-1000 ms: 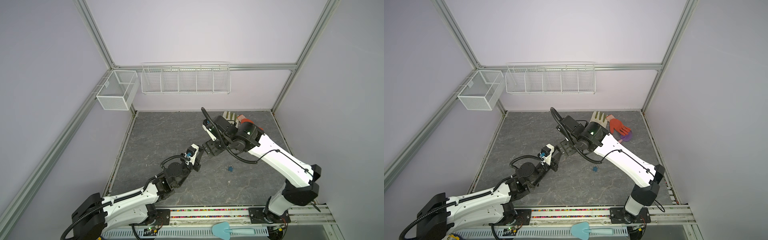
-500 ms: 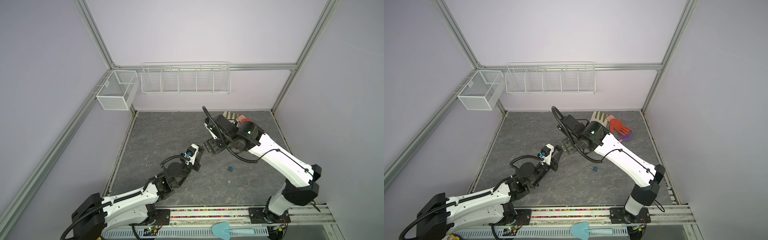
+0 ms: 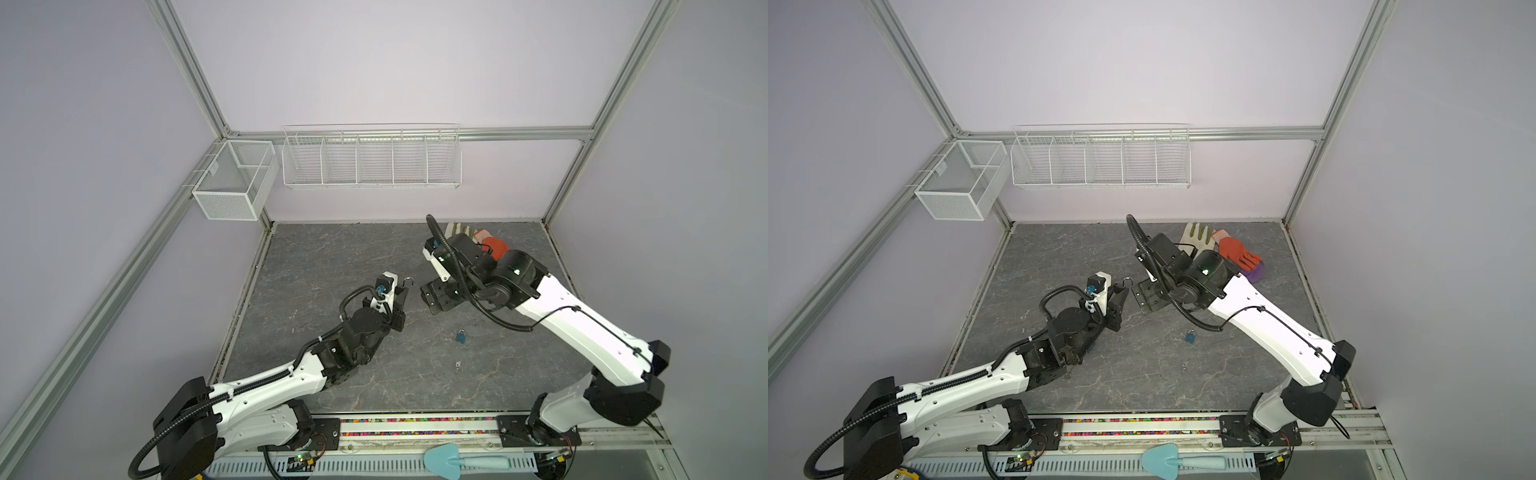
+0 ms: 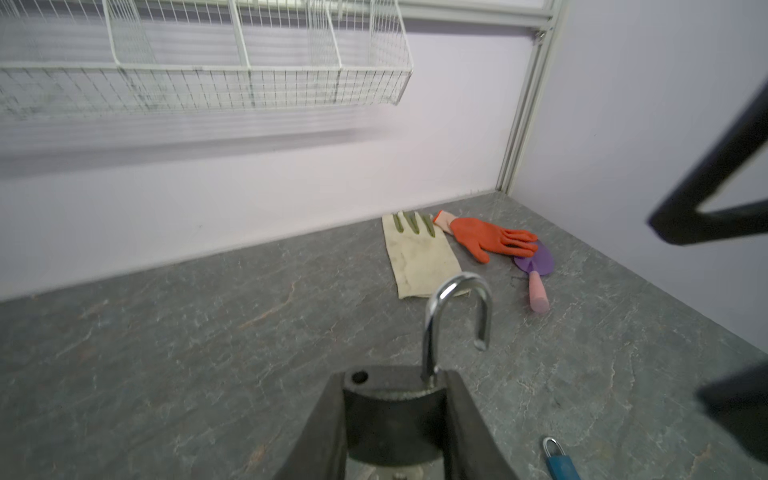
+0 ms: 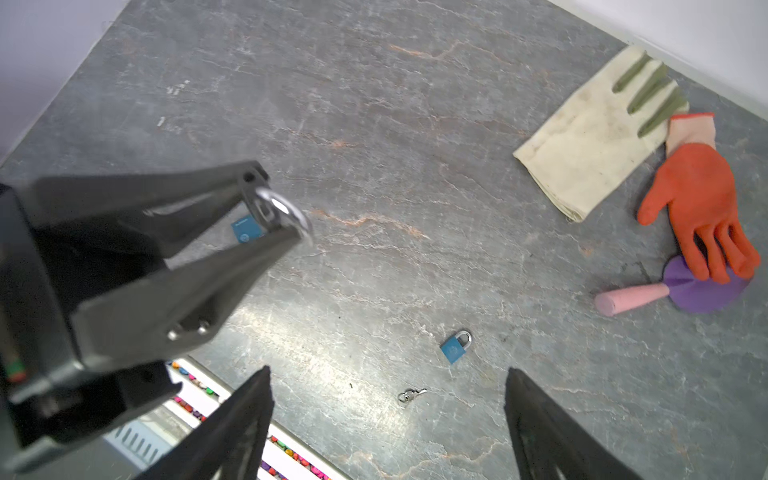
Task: Unlock with the key
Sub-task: 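Lower the open padlock toward the table with the left gripper while the right gripper withdraws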
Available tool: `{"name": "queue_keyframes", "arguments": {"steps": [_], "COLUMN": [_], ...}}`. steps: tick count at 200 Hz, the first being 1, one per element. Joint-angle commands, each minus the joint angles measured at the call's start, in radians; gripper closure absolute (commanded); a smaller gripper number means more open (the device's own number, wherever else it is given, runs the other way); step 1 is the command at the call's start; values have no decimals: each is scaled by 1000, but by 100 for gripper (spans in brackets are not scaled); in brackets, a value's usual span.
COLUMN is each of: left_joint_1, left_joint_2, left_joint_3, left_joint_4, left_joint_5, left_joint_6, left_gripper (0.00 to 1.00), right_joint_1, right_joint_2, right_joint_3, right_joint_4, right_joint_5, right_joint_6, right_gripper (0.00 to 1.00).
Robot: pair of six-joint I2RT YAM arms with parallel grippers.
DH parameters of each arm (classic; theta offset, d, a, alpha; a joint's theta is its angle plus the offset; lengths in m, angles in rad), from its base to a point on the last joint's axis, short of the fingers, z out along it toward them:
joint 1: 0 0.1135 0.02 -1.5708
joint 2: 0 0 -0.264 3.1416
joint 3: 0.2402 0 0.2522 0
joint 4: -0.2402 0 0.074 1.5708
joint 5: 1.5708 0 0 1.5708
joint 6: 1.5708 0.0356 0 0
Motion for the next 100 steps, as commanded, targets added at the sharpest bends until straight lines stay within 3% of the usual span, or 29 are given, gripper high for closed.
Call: {"name": "queue_keyframes", "arguments": {"steps": [1,37,59,100], "left_joint_1": [24,112,136,193], "left_joint_2": [69,260,403,596], "left_joint_3": [80,200,318,455], "left_joint_4": [-323,-538,-680,-753], "left_joint_5": [3,210,227,326], "left_joint_6": [-263,-422,-443,-437], "left_gripper": [100,100,100,100], "right_joint_1": [-72,-188,-206,-255], "right_joint_2": [-88,-156,-167,-160], "right_joint_3": [-162,-373,-450,-531], "right_joint_4": [145,306,358,394], "right_joint_5": [-82,-171,-191,-203], "right_joint_6": [67,153,168,198], "right_gripper": [11,11,11,11]}}
